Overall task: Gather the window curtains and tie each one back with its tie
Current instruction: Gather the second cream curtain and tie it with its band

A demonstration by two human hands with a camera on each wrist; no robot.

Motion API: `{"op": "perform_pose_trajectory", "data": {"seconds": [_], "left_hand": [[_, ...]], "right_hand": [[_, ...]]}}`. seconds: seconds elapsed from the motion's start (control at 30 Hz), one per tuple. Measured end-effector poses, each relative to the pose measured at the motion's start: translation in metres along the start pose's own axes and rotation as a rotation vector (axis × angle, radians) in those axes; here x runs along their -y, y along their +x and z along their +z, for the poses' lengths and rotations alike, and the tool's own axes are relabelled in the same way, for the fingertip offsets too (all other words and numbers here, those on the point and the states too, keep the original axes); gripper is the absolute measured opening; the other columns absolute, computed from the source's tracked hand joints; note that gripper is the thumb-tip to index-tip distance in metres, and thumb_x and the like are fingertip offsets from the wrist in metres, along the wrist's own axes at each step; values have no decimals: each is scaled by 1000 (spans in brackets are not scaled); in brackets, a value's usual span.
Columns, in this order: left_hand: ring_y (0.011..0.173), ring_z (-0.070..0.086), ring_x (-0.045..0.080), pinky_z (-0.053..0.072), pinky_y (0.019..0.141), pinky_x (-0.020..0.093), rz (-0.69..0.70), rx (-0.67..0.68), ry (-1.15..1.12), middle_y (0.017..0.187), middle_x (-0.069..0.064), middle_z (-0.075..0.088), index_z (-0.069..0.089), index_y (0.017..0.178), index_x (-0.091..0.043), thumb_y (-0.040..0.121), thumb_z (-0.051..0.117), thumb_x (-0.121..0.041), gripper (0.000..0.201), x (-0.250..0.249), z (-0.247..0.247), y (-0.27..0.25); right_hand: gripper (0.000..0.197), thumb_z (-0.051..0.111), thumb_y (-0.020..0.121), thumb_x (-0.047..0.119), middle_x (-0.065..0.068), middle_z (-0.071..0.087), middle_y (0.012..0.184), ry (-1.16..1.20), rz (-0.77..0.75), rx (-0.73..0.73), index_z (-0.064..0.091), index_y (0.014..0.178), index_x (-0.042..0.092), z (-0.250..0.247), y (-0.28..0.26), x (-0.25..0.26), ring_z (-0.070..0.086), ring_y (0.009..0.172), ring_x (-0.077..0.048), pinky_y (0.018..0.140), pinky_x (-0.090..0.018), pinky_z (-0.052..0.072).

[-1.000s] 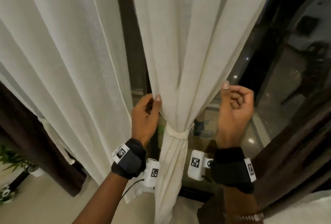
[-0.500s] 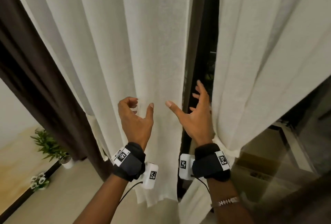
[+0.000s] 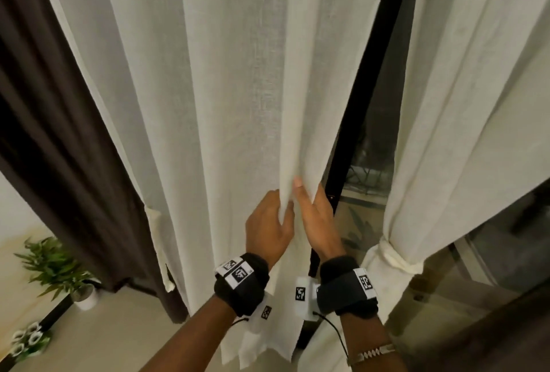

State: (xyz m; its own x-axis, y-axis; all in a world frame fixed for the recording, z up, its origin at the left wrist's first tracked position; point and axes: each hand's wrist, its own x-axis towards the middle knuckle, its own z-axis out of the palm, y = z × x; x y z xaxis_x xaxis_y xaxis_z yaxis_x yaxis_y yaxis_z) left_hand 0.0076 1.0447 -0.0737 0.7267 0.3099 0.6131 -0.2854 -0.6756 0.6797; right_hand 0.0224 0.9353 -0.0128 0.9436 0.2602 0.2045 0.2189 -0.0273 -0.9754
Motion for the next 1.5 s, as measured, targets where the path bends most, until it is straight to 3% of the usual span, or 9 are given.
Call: {"op": "perform_pose_trajectory", "data": {"seconds": [0.17,0.4,0.5,0.7,0.83,0.97,1.07,1.27,1.5], "left_hand": [[102,62,14,54,86,35,125,204,-60,110,-3,68,70,115,-18,86,65,-28,31,1,-8,-3],[121,51,27,45,101,33,-125,-460,118,129,9,53,56,136,-10,85,86,-25,62,50,-65,30],[117,64,24,53,96,34,-253,-271,-66,128,-2,63,49,143,-17,94,79,-27,58,63,-68,43],[92,67,19,58,77,43,5,111,0,106,-2,67,62,118,-19,98,62,-15,20,60,-45,34],[110,61,10,54,91,33,113,427,-69,120,-11,66,69,130,-23,93,70,-36,39,70,-58,35],[111,58,20,51,93,34,49,-283,129,115,1,61,77,110,-18,90,79,-34,26,88,-97,44],[124,42,24,42,102,35,-196,-631,198,130,12,53,61,131,-13,86,87,-35,57,100,-113,59],[109,60,22,54,97,52,-223,-374,98,103,-10,65,72,120,-16,98,76,-28,26,126,-103,63],[120,54,22,34,107,12,181,-11,11,120,-12,66,80,105,-18,94,76,-21,13,113,-91,66]], "right_hand": [[92,82,88,49,7,58,146,-191,-86,-93,28,161,37,15,25,-1,61,128,-9,107,-31,53],[54,44,110,49,5,53,148,-59,154,-123,37,160,29,9,43,-6,51,134,-15,112,-35,38],[56,46,109,52,10,51,152,-27,119,-71,36,161,34,19,40,-6,50,137,-10,113,-30,36],[83,80,83,54,13,64,134,-103,8,119,40,152,31,52,30,-15,64,121,1,99,-25,57],[42,70,100,38,18,69,115,-16,39,-103,55,138,30,64,40,-24,69,107,5,98,-27,59],[39,53,109,43,16,62,120,119,142,-263,55,144,27,56,52,-23,60,117,-11,115,-38,44],[56,52,108,49,12,55,135,123,182,-307,46,156,21,57,57,-32,52,134,-17,124,-42,36],[42,51,109,45,28,58,118,177,144,-181,50,149,32,85,56,-24,54,123,-9,107,-28,39],[49,82,92,35,4,73,121,-32,-23,-33,60,134,22,136,71,-19,71,116,-10,99,-30,58]]}}
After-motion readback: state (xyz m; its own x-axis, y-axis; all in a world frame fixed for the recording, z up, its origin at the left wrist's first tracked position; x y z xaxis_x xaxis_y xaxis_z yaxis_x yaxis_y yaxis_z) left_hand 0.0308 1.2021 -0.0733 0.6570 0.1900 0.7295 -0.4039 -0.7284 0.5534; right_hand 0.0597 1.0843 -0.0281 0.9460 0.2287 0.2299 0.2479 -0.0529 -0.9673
